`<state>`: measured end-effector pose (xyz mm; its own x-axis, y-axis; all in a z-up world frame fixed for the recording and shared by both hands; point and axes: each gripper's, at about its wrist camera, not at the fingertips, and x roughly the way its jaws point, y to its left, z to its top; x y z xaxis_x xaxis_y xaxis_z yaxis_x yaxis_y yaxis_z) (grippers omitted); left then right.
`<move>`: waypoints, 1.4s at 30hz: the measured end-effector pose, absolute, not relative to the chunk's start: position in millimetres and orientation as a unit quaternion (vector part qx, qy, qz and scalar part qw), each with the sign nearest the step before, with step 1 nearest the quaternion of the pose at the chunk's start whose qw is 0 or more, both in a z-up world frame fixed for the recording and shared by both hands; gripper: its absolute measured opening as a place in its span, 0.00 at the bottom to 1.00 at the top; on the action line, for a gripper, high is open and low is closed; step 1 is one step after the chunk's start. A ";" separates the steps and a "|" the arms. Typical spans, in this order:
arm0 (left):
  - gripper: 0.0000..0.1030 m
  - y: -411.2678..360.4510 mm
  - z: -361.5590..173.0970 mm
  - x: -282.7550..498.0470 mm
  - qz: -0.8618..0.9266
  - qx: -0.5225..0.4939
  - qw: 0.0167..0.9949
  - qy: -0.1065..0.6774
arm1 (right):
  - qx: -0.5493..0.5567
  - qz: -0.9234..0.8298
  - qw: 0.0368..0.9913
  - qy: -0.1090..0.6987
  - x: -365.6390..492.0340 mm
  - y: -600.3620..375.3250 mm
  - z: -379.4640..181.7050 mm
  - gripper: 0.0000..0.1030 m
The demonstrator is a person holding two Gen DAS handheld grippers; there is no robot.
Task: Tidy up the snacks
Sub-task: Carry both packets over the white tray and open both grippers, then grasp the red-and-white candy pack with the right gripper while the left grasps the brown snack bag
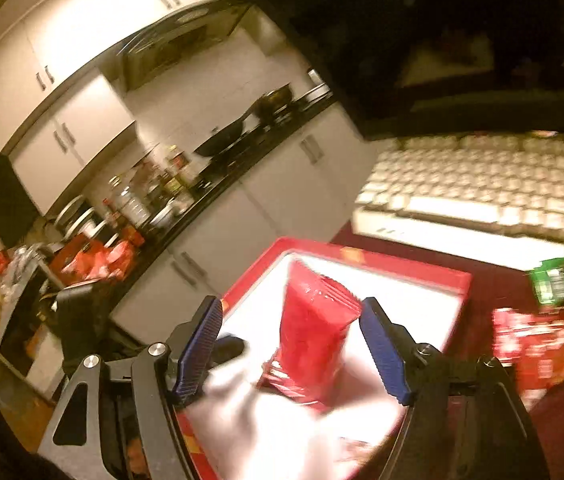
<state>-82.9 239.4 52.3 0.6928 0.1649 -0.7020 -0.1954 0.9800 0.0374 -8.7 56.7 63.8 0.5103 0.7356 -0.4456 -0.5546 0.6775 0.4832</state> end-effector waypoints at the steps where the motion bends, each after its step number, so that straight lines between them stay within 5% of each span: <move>1: 0.59 237.8 61.5 -88.3 0.112 -0.013 0.928 0.355 | 0.146 0.369 0.863 0.314 -10.2 43.8 65.5 0.71; 6: 0.74 199.8 83.4 -96.4 0.050 0.014 0.947 0.318 | 0.187 0.308 0.897 0.256 -31.2 -49.0 81.9 0.78; 19: 0.75 44.0 71.9 -71.0 -0.116 0.123 0.920 0.354 | 0.272 0.155 0.920 0.237 -88.1 -234.7 62.8 0.82; 26: 0.74 6.8 70.6 -43.8 -0.161 0.084 0.902 0.390 | 0.280 0.126 0.912 0.273 -71.6 -247.0 29.4 0.82; 39: 0.74 -19.8 61.5 11.2 -0.156 -0.011 0.879 0.450 | 0.131 0.073 0.926 0.347 -49.0 -203.4 8.7 0.80; 41: 0.74 -27.5 60.3 15.2 -0.151 -0.006 0.880 0.450 | 0.106 0.059 0.924 0.363 -43.8 -196.7 2.3 0.76; 42: 0.74 -32.1 59.7 16.6 -0.148 0.003 0.881 0.449 | 0.107 0.062 0.917 0.381 -39.7 -195.9 -3.1 0.66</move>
<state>16.6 -32.1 59.7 0.5520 -0.2581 -0.7929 0.2643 0.9560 -0.1272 -39.7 -195.9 -3.1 0.7028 0.1939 -0.6845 -0.0317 0.9697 0.2421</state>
